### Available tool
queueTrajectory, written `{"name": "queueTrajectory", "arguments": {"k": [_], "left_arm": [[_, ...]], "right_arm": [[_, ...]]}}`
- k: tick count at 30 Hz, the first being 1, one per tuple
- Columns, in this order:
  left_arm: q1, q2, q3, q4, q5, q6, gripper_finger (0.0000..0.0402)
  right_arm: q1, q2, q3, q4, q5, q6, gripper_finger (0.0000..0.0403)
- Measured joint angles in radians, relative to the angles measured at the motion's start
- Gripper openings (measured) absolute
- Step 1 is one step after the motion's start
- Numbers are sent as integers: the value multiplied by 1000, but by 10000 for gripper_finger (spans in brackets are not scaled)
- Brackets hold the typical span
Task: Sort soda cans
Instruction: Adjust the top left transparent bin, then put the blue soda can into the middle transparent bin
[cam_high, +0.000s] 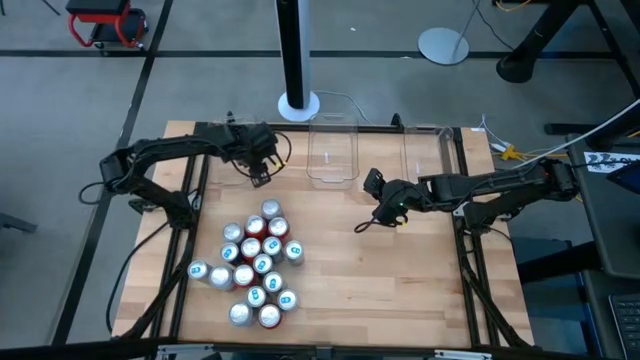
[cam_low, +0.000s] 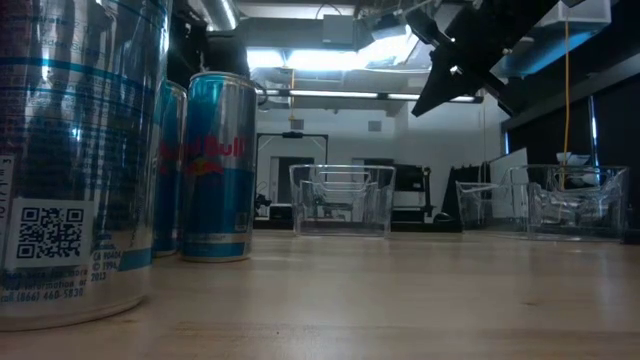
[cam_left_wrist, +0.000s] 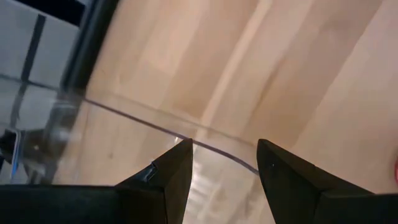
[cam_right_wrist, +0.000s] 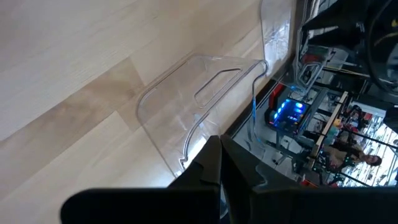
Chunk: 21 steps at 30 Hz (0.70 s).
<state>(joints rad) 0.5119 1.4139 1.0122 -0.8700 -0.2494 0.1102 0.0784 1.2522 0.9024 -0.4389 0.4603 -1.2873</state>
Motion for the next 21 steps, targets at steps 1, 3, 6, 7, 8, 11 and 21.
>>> {"name": "queueTrajectory", "arguments": {"k": [1,3,6,7,8,11,21], "left_arm": [[0,0,0,-18,0,-1,170],[0,1,0,-43,1,-7,170],[2,1,0,-76,1,-18,170],[3,1,0,-91,1,-23,170],[5,1,0,-104,0,-26,170],[16,1,0,-143,0,-43,170],[26,-98,12,-196,-16,-17,170]], "right_arm": [[0,0,0,0,0,0,5],[0,0,0,0,0,0,5],[0,0,0,0,-1,0,5],[0,0,0,0,-1,0,5],[0,0,0,0,-1,0,5],[0,0,0,-1,-1,0,5],[0,0,-1,0,-8,0,5]]}}
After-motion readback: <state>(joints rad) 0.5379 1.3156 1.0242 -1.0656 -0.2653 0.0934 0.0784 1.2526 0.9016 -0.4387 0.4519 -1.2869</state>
